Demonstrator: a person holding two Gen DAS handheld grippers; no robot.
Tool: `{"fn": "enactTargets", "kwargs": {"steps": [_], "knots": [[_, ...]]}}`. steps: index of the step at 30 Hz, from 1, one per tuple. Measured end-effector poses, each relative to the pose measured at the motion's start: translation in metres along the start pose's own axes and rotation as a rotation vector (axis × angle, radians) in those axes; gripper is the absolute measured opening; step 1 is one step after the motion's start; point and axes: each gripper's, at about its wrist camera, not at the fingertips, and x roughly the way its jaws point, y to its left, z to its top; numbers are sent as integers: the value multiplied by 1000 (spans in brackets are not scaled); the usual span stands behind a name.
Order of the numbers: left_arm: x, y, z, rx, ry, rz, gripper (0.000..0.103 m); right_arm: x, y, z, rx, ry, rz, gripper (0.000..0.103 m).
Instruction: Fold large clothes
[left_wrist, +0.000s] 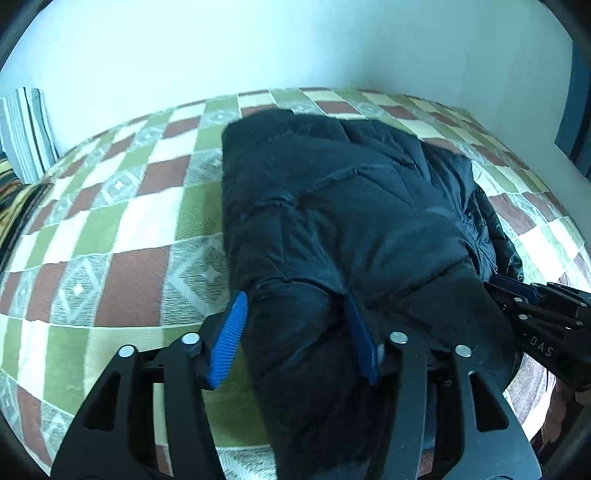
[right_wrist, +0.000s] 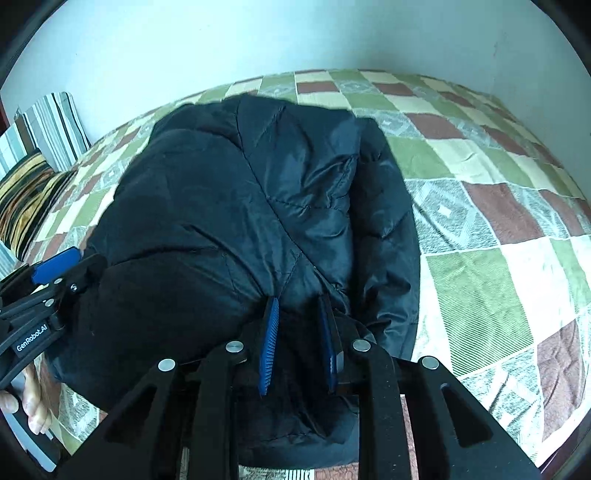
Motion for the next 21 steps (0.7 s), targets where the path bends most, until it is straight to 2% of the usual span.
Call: {"fn": "enactTargets", "kwargs": {"steps": [2,4,6,12,16,19,21], "knots": [[-10,7,0,-25,-13,-2,71,-12,-1,0,14,-22,17,33],[-19,18,1,-62,-17,-10,76,-24,-5,2,30,-54,28,56],[-25,26,-1,-96,-21,-6,80,-37,-8,6,42,-90,15,65],[-27,28,-16,-135,13,-28,86,-42,-28,8,99,-83,22,66],[-28,27,-23,-153,-5,-23,88,-26,-38,-1,134,-21,57,67],[-27,27,-23,-161,9,-27,89,-12,-41,-10,157,14,84,75],[-31,28,-23,-174,10,-30,89,-8,-43,-15,172,19,101,76]]}}
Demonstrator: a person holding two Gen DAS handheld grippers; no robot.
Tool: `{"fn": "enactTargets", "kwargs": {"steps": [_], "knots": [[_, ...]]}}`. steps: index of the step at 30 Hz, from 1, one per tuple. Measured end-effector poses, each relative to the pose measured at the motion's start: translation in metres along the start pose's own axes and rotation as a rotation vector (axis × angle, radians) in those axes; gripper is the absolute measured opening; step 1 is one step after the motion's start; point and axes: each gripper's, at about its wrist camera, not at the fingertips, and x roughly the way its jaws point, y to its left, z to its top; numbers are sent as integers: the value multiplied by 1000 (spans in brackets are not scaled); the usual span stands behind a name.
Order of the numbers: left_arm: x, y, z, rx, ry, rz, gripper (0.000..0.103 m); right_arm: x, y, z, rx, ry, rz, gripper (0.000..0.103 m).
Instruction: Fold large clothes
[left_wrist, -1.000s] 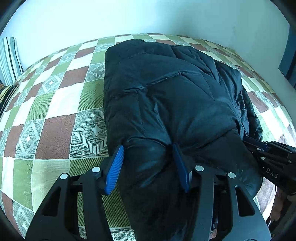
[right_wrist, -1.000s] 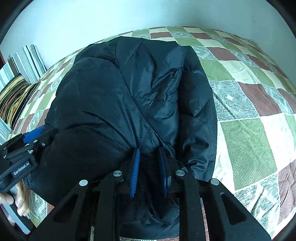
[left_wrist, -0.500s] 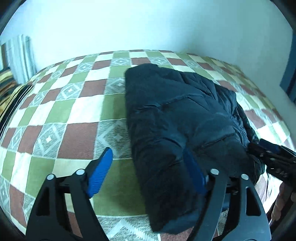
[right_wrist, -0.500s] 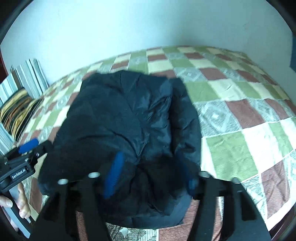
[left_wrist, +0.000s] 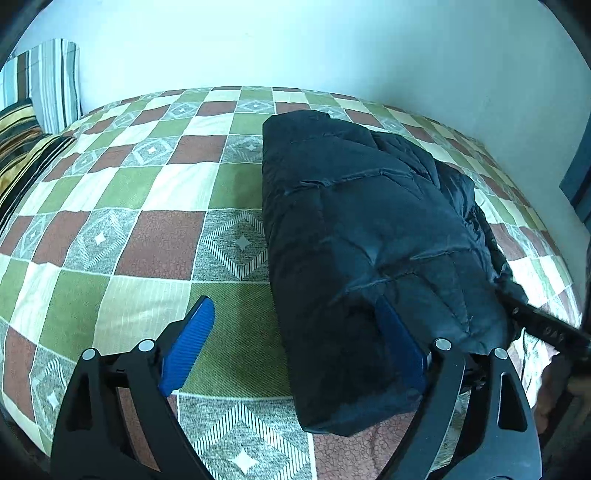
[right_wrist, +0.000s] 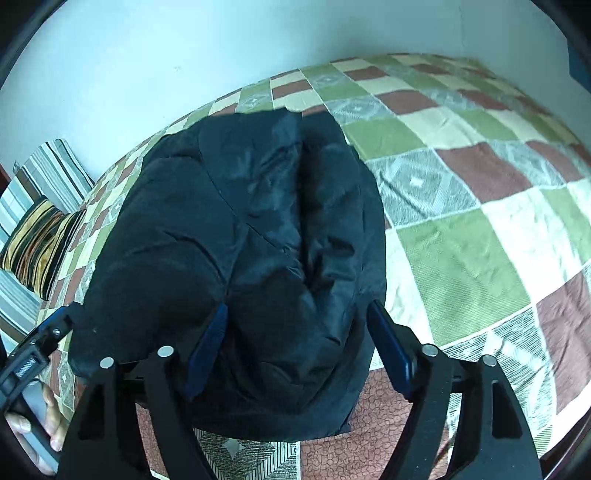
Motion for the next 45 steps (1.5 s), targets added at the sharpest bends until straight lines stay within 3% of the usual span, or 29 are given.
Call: {"fn": "enactTargets", "kwargs": {"steps": [8,13,16,22,26,45], "knots": [[19,-10,-11,40,49,-65,91,21,-8,-9,55,46,91,76],[32,-7,-13,25,82,-101,91,28,-9,-11,62,52,132,59],[38,-12,-14,48,94,-149,71,29,-5,-9,54,45,135,46],[34,-18,-14,73,77,-136,57,21,7,-7,12,6,126,30],[29,-20,-11,89,61,-134,51,18,14,-4,-13,-6,124,27],[35,25,9,34,39,-67,50,56,56,21,-75,16,212,27]]}}
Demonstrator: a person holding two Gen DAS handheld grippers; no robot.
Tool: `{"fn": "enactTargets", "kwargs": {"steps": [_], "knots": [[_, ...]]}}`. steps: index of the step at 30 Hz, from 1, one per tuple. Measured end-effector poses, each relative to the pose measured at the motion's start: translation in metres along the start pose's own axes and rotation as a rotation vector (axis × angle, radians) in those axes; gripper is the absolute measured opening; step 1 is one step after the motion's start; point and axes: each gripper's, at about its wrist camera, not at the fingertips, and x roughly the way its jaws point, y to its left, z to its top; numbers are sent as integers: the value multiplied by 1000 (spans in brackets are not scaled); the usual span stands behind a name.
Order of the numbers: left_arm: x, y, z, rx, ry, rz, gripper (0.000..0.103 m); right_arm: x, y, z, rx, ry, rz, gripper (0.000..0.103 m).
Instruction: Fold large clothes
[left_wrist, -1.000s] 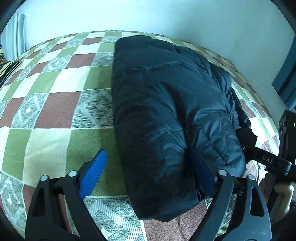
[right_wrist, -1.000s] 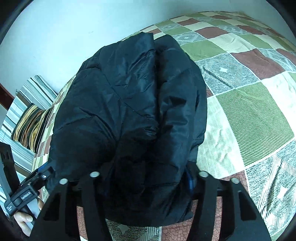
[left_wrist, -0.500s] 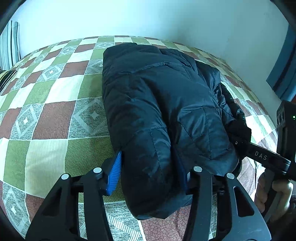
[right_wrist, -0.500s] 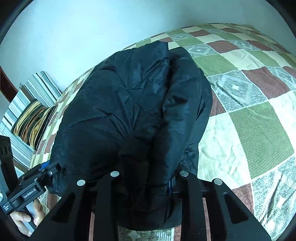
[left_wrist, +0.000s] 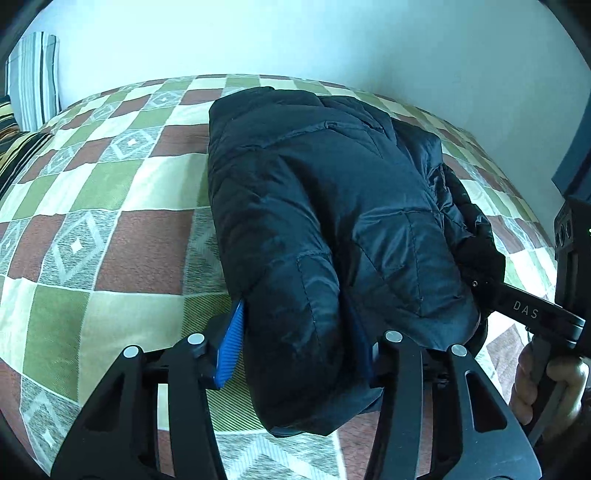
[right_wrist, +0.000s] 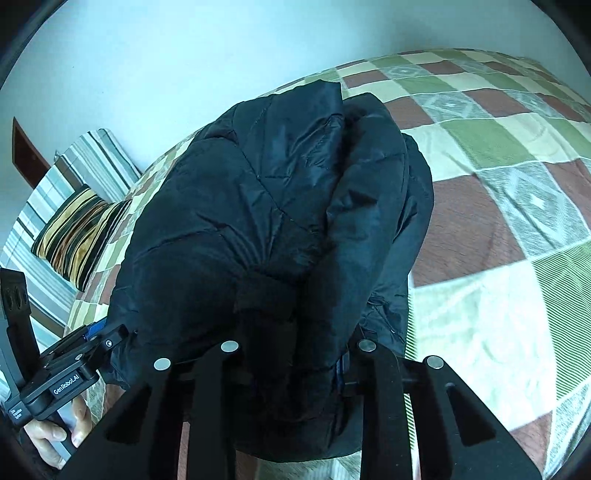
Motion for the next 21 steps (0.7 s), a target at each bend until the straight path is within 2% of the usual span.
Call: {"fn": "enactTargets", "kwargs": {"steps": [11,21], "knots": [[7,24,11,-19,4,28,50,29,16,13,-9,23,42,27],[8,23,11,-11,2,32,50,29,13,11,12,22,58,27]]}}
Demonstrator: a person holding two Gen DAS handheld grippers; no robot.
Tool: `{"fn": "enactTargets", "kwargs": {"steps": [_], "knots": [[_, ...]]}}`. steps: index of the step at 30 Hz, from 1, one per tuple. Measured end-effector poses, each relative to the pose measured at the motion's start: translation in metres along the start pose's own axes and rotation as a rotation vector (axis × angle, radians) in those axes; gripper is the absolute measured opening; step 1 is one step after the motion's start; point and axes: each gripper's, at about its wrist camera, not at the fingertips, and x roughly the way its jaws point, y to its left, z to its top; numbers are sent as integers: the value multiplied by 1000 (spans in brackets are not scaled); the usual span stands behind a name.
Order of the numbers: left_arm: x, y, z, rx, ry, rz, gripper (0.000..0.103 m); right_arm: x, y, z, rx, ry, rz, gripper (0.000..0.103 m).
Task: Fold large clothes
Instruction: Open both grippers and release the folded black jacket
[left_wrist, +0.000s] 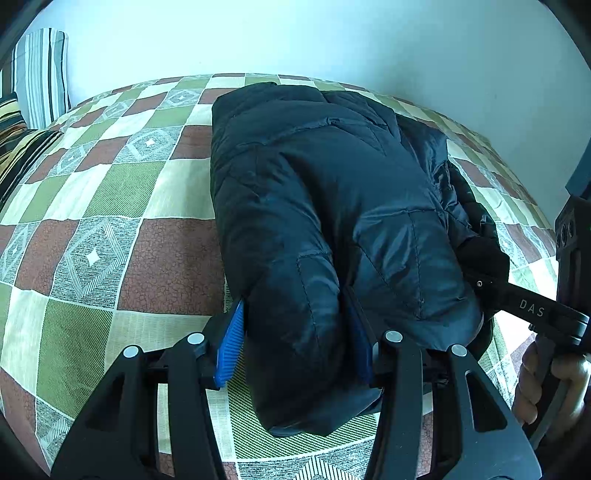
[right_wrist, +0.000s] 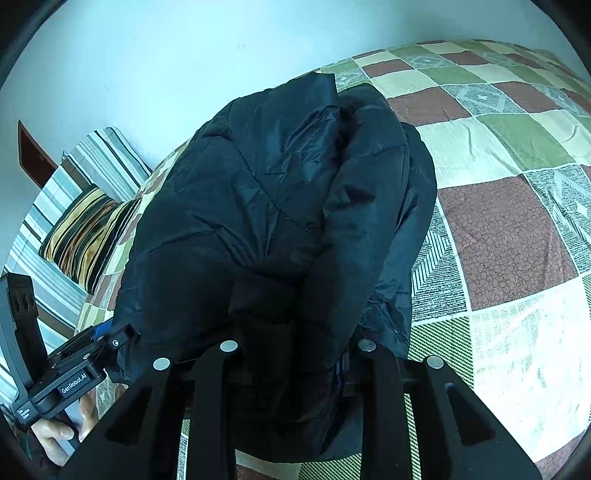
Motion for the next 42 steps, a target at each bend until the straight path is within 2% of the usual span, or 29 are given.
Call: {"fn": "enactTargets", "kwargs": {"steps": [8,14,17,25,30,35,42], "knots": [[-1,0,-1,-3,-2,3,51,-2,-2,0,25,4,12,29],[-1,1,-1,-10,-5,3,54,-6,-6,0,68,-5,10,35],[-2,-1,-1,0,-10,13,55,-9,-7,-2,75,-17,-4,41],[-5,-4,-1,15,-31,64,68,-19,-16,-8,115,-38,-46,59],[-3,0,1,-13,-33,82,81,-22,-16,-8,121,-41,-63,62],[-5,6,0,-43,-46,85,89,-29,-15,-10,121,-54,-92,65],[-19,2,-4,-39,-87,131,92,-50,-16,-16,124,-77,-109,66]]}}
